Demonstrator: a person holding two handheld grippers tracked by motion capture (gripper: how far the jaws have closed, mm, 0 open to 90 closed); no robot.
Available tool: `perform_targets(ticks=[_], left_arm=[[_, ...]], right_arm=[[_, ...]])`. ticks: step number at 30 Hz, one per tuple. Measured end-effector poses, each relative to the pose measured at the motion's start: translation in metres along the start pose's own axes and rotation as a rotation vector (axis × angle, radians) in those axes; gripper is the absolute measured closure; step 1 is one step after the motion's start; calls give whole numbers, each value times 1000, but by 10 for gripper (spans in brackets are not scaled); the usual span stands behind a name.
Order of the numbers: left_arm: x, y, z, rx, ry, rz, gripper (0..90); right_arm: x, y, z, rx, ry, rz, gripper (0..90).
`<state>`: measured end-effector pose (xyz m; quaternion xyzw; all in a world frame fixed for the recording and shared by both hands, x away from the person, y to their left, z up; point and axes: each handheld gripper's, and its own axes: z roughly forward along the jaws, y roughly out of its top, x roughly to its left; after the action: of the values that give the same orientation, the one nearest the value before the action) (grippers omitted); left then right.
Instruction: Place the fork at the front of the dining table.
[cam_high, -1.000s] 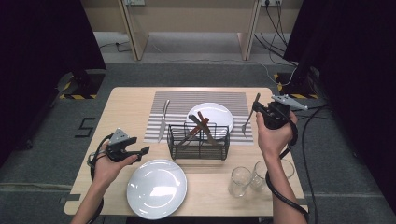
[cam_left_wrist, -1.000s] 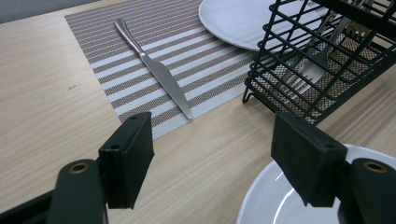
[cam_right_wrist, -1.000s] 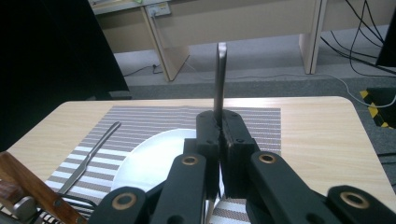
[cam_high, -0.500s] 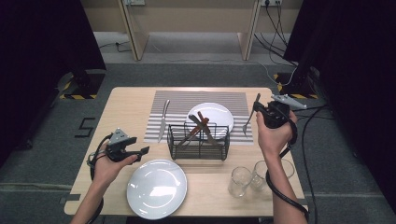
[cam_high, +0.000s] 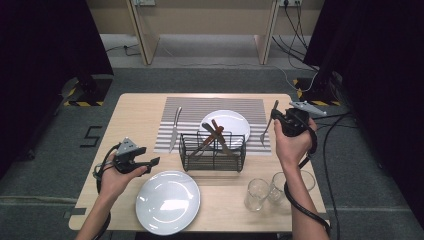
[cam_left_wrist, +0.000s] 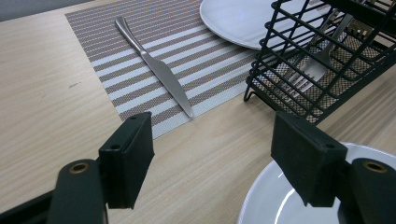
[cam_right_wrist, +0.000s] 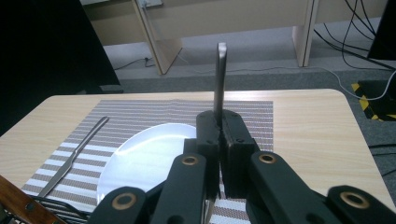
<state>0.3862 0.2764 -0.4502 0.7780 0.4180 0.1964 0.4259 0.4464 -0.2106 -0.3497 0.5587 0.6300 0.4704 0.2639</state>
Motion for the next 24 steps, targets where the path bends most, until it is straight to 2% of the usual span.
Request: perform_targets(ticks=[24], left_arm=[[0, -1, 0, 4, -1, 0, 292]], right_arm=[[-7, -7, 12, 31, -20, 18, 874]])
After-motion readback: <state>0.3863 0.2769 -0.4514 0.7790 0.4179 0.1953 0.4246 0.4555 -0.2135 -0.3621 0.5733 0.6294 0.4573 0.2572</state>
